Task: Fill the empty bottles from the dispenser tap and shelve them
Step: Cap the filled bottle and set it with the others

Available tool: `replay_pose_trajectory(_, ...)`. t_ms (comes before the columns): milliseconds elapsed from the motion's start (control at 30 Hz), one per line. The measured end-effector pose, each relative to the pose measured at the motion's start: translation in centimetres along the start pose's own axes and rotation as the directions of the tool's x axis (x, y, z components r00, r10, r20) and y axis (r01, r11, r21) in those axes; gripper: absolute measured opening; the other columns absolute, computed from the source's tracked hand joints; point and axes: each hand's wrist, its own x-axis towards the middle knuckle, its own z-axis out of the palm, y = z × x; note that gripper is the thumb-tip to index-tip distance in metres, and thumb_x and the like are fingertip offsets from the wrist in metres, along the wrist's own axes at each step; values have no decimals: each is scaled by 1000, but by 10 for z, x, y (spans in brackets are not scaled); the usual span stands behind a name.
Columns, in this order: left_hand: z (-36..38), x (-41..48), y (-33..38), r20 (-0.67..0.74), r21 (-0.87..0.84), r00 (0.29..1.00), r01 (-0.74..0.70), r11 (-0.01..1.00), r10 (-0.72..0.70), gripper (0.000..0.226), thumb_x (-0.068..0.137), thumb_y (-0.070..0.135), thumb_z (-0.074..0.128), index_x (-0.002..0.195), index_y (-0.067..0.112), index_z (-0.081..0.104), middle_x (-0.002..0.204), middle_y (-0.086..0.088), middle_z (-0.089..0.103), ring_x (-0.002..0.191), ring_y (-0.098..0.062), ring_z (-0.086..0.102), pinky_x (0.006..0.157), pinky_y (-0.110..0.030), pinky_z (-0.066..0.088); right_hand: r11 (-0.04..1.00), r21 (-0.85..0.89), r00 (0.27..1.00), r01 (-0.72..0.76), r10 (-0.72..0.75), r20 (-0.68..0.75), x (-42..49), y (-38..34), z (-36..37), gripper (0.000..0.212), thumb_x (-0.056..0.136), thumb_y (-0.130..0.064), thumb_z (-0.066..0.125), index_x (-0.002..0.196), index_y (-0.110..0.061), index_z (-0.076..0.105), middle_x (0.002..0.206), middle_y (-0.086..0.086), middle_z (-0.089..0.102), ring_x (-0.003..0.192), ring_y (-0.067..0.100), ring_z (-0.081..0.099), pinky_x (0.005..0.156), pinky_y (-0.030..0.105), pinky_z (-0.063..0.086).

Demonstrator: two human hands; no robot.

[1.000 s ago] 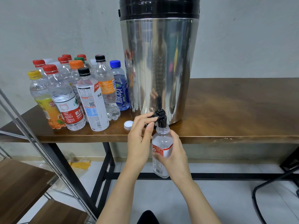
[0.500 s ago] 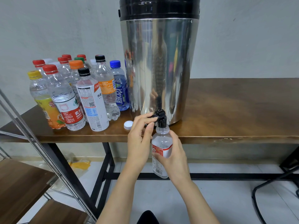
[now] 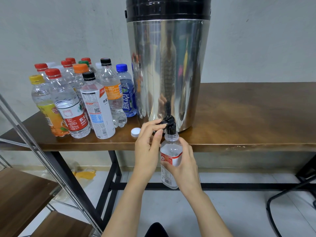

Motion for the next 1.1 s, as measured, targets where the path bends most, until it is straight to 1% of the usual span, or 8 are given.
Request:
replay_pose_trajectory(200, 0, 0, 0, 2, 1, 1000, -8, 1000, 8, 32, 101, 10, 50, 107, 37, 66, 121, 24, 58, 118, -2, 54, 86, -54, 55, 1000, 9, 1000, -4, 4, 4, 0, 1, 0, 90, 73, -23, 86, 142, -38, 30, 143, -13, 40, 133, 12, 44, 101, 34, 45)
replay_pose_trajectory(367, 0, 0, -1, -3, 11, 1000, -7, 1000, 7, 29, 101, 11, 50, 107, 34, 66, 123, 18, 58, 119, -1, 53, 86, -56, 54, 1000, 11, 1000, 1, -1, -1, 0, 1, 1, 89, 73, -23, 86, 141, -39, 31, 142, -15, 40, 131, 11, 44, 98, 29, 43)
replay_pose_trajectory(467, 0, 0, 0, -2, 6, 1000, 0, 1000, 0, 28, 101, 11, 51, 107, 33, 67, 123, 15, 58, 119, 0, 53, 86, -55, 54, 1000, 18, 1000, -4, 4, 0, -1, 0, 1, 89, 74, -23, 85, 142, -39, 31, 143, -14, 40, 132, 11, 44, 99, 32, 44)
replay_pose_trajectory(567, 0, 0, -1, 0, 10, 1000, -1, 1000, 1, 27, 101, 12, 50, 107, 33, 67, 123, 15, 58, 118, -1, 53, 86, -55, 54, 999, 32, 1000, 0, 0, 1, -1, 1, 1, 88, 74, -22, 85, 141, -39, 31, 142, -14, 40, 130, 11, 45, 98, 30, 43)
replay_pose_trajectory(767, 0, 1, -2, 1, 24, 1000, 9, 1000, -9, 27, 101, 14, 51, 107, 35, 67, 123, 19, 58, 117, 0, 53, 86, -55, 55, 999, 40, 1000, 5, -5, 0, -1, 1, 1, 88, 74, -21, 85, 142, -39, 32, 142, -14, 41, 131, 11, 44, 102, 34, 43)
replay_pose_trajectory(833, 0, 1, 0, 2, 22, 1000, 7, 1000, -7, 26, 101, 14, 50, 107, 34, 66, 123, 16, 58, 117, 2, 52, 86, -55, 54, 998, 56, 1000, 11, -11, -5, -1, 0, 1, 88, 74, -20, 85, 141, -41, 32, 141, -15, 41, 130, 9, 44, 101, 32, 43)
replay_pose_trajectory(967, 0, 0, 0, 1, 13, 1000, 9, 1000, -9, 27, 101, 12, 50, 106, 33, 67, 123, 14, 59, 117, 3, 52, 86, -55, 54, 997, 71, 999, 27, -26, -23, 1, 1, 2, 88, 73, -21, 86, 140, -43, 33, 139, -18, 42, 123, 1, 44, 93, 22, 40)
replay_pose_trajectory(1100, 0, 0, 1, 1, 13, 1000, 14, 1000, -14, 28, 101, 12, 50, 106, 34, 66, 124, 15, 58, 118, 3, 52, 86, -54, 54, 998, 64, 999, 30, -28, -28, 2, 2, 4, 89, 73, -22, 86, 140, -43, 32, 139, -19, 41, 120, -3, 42, 94, 23, 40)
